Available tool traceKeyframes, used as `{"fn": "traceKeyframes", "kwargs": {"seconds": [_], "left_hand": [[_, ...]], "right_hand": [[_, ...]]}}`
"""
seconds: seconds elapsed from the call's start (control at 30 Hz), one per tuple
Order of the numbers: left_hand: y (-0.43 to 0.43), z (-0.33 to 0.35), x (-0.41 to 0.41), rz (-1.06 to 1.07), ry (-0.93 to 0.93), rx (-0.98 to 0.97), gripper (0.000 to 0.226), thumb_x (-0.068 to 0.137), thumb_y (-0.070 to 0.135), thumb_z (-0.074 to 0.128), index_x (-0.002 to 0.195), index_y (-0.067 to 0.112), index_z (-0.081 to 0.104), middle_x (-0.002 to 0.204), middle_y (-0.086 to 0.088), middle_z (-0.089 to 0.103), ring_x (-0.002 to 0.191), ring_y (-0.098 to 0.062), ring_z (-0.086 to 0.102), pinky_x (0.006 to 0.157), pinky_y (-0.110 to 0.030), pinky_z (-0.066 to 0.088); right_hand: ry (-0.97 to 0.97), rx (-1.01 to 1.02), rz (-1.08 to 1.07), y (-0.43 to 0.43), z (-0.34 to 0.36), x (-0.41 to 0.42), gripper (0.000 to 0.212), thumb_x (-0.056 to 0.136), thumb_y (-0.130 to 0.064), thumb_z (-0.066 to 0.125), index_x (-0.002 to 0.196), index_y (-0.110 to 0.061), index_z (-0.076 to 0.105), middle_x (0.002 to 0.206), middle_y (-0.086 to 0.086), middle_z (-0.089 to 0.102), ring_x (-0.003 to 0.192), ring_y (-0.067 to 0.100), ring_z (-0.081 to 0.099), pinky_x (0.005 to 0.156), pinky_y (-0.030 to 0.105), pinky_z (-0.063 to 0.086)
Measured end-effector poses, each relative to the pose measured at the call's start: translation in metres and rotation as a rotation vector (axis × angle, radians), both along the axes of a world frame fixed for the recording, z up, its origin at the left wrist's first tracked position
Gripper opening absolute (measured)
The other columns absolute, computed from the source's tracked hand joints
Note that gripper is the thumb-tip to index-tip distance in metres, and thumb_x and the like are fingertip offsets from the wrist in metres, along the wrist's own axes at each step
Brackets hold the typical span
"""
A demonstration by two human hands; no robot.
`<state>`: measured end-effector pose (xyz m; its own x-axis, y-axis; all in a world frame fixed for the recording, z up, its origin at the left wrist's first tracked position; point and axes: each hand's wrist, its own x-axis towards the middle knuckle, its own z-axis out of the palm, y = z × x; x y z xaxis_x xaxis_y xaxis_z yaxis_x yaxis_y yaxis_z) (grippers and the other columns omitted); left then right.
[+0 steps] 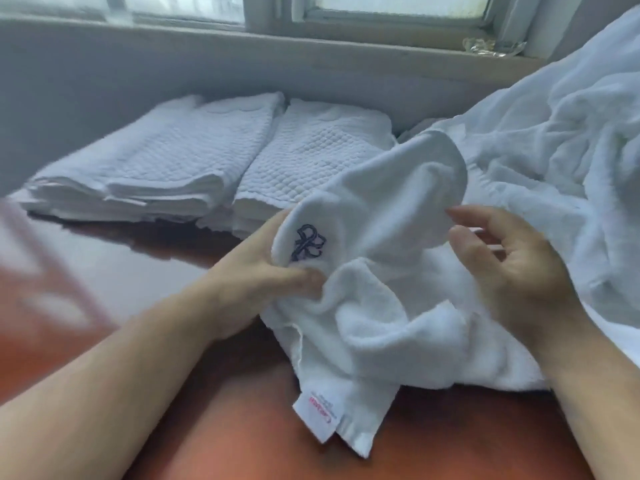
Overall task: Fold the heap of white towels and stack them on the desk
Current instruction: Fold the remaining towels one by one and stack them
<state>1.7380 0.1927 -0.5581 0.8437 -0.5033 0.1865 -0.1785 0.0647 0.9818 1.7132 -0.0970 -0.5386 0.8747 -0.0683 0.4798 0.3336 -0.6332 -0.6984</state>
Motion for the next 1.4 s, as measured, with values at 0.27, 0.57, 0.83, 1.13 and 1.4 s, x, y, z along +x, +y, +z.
{"fn": "traceKeyframes", "kwargs": {"seconds": [0.27,0.57,0.83,1.13,1.4], "left_hand": [[0.015,-0.004,-0.029,-0.031,0.056,-0.231,0.072,0.087,-0.008,0.062,0.15,0.018,0.039,0.142,-0.026,0.052,0.127,-0.046,0.054,0.101,-0.053,0.05],[0.016,-0.01,-0.045,0.272,0.143,-0.311,0.078,0.076,0.002,0.074,0.142,0.034,0.05,0.129,-0.007,0.068,0.114,-0.028,0.068,0.083,-0.036,0.058],[0.057,0.008,-0.051,0.821,-0.157,0.385,0.069,0.082,-0.003,0.054,0.134,0.041,0.06,0.132,0.011,0.064,0.113,-0.02,0.064,0.098,-0.037,0.053],[0.034,0.023,-0.086,0.654,-0.521,0.951,0.036,0.09,0.028,0.063,0.126,0.032,0.058,0.126,0.007,0.056,0.117,-0.02,0.052,0.103,-0.039,0.041],[0.015,0.018,-0.089,0.337,-0.238,1.358,0.061,0.087,0.061,0.046,0.142,0.035,0.045,0.15,0.004,0.044,0.14,-0.026,0.034,0.112,-0.048,0.035]], "right_hand": [[0.358,-0.085,0.043,0.008,-0.016,0.001,0.1,0.069,-0.092,0.045,0.153,-0.038,0.033,0.105,-0.014,0.072,0.109,0.005,0.065,0.098,0.032,0.046],[0.36,-0.416,0.019,0.05,-0.01,-0.048,0.019,0.098,-0.028,0.054,0.093,-0.031,0.072,0.076,-0.012,0.07,0.077,0.006,0.063,0.073,0.031,0.053],[0.306,-0.569,-0.086,0.049,0.006,-0.069,0.038,0.093,-0.052,0.058,0.123,-0.031,0.066,0.114,-0.002,0.062,0.112,0.021,0.055,0.098,0.038,0.044],[0.663,-0.875,-0.388,0.05,0.031,-0.074,0.068,0.097,-0.069,0.02,0.122,-0.024,0.064,0.124,0.005,0.063,0.11,0.03,0.057,0.077,0.04,0.038],[0.692,-0.755,-0.01,0.069,-0.01,-0.054,0.058,0.098,-0.069,0.025,0.146,-0.039,0.035,0.164,0.006,0.022,0.152,0.036,0.013,0.12,0.056,0.015]]}}
